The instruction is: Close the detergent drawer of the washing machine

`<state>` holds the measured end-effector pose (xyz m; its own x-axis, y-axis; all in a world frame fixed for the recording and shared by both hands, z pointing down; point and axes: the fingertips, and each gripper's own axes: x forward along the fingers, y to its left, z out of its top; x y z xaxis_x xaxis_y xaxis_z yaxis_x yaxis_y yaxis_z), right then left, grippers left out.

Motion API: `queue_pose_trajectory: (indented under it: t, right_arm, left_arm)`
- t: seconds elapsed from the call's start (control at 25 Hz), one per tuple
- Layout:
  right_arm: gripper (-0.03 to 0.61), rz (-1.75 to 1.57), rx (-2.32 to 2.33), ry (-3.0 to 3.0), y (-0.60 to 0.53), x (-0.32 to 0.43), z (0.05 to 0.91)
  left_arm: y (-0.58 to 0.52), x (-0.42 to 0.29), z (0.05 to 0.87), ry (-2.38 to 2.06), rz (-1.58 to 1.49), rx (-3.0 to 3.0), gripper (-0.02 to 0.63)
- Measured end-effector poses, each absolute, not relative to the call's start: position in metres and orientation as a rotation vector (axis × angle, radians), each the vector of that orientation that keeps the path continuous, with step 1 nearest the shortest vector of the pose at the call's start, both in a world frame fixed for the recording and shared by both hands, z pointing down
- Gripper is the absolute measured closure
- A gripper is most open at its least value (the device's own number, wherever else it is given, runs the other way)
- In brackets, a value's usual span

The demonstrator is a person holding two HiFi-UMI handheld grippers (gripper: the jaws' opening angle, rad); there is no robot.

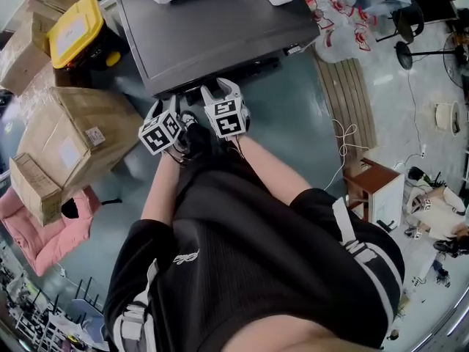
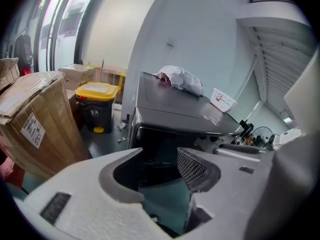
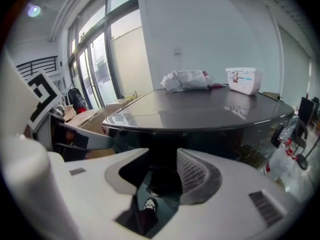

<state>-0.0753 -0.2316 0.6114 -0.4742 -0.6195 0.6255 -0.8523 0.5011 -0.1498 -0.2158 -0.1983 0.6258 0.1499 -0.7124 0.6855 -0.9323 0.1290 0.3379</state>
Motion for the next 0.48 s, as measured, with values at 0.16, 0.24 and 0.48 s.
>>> queue_pose_trajectory:
  t: [0.16,0.24,0.48]
  right_arm:
    - [0.439,0.538,1.132,-2.26,-0.21,-0.067,0.613]
    - [0.492,0.538,1.11,-2.259,-0.197,-0.062,0.615]
    - [0.572,0.541,1.05,-2.266,-0.152,-0.05,0.622]
  left_arm:
    - [-0.176,-0.194,0.631,-1.566,0.383,1.667,0.416]
    - [-0.165,-0.179,0.633,-1.529,0.391,1.697,0.424]
    - [-0.126,-0.141,0.644,-1.424,0.414,1.756,0.512]
